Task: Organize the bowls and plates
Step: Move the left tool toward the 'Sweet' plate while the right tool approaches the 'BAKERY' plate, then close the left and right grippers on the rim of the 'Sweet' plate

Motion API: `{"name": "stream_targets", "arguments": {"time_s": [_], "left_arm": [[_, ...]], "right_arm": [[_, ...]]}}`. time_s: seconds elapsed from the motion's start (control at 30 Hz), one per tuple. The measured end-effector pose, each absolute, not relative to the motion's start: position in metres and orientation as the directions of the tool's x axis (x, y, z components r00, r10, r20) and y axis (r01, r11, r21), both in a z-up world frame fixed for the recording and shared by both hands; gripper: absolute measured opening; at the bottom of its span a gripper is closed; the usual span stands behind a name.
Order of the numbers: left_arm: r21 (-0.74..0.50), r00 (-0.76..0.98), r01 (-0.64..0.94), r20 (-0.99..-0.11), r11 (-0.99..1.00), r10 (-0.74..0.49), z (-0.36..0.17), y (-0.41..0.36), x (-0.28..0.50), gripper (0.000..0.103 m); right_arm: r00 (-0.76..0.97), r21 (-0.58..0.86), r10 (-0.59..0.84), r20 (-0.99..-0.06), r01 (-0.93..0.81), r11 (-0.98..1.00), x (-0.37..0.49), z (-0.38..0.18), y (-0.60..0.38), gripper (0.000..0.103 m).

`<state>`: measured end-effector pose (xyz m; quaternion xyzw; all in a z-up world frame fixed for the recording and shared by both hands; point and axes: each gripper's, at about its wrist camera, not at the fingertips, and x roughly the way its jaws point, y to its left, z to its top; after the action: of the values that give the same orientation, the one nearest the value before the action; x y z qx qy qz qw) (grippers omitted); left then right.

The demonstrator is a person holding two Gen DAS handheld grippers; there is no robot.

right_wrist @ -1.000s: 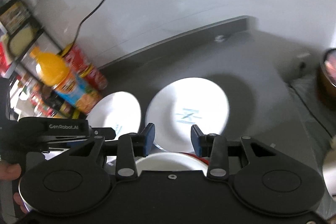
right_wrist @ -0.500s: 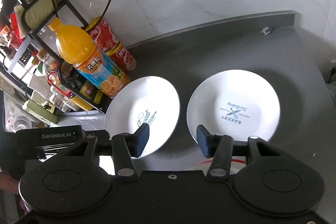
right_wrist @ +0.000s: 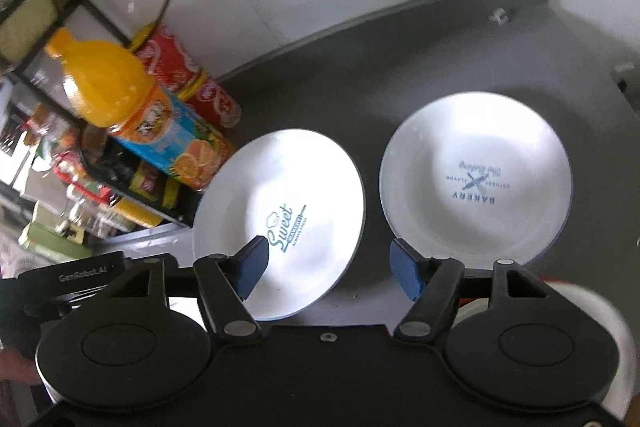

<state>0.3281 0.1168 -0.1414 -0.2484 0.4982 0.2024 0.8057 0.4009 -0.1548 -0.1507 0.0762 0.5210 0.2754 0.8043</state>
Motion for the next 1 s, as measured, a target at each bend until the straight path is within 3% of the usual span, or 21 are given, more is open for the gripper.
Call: {"name": "stream_targets", "arguments": {"time_s": [0.53, 0.73, 0.8, 1.0], "left_arm": [[-0.253, 0.390, -0.556, -0.921, 0.792, -0.020, -0.193, 0.167, 0.353, 0.077], [-0.286, 0.397, -0.574, -0.917, 0.767, -0.044, -0.210, 0.173, 0.356, 0.056], [-0.306, 0.401, -0.589, -0.914, 0.748, -0.058, -0.213, 0.175, 0.354, 0.049], [-0.347, 0.411, -0.614, -0.907, 0.709, -0.088, -0.225, 0.175, 0.354, 0.034]], "right_arm": [[0.294, 0.326, 0.387, -0.874, -0.235, 0.916, 0.413, -0.195, -0.115, 0.055], [0.267, 0.319, 0.357, -0.895, -0.177, 0.931, 0.423, -0.209, -0.108, 0.049], [0.252, 0.326, 0.362, -0.897, -0.174, 0.929, 0.428, -0.213, -0.106, 0.042], [0.249, 0.313, 0.351, -0.903, -0.179, 0.933, 0.437, -0.221, -0.097, 0.039]]}}
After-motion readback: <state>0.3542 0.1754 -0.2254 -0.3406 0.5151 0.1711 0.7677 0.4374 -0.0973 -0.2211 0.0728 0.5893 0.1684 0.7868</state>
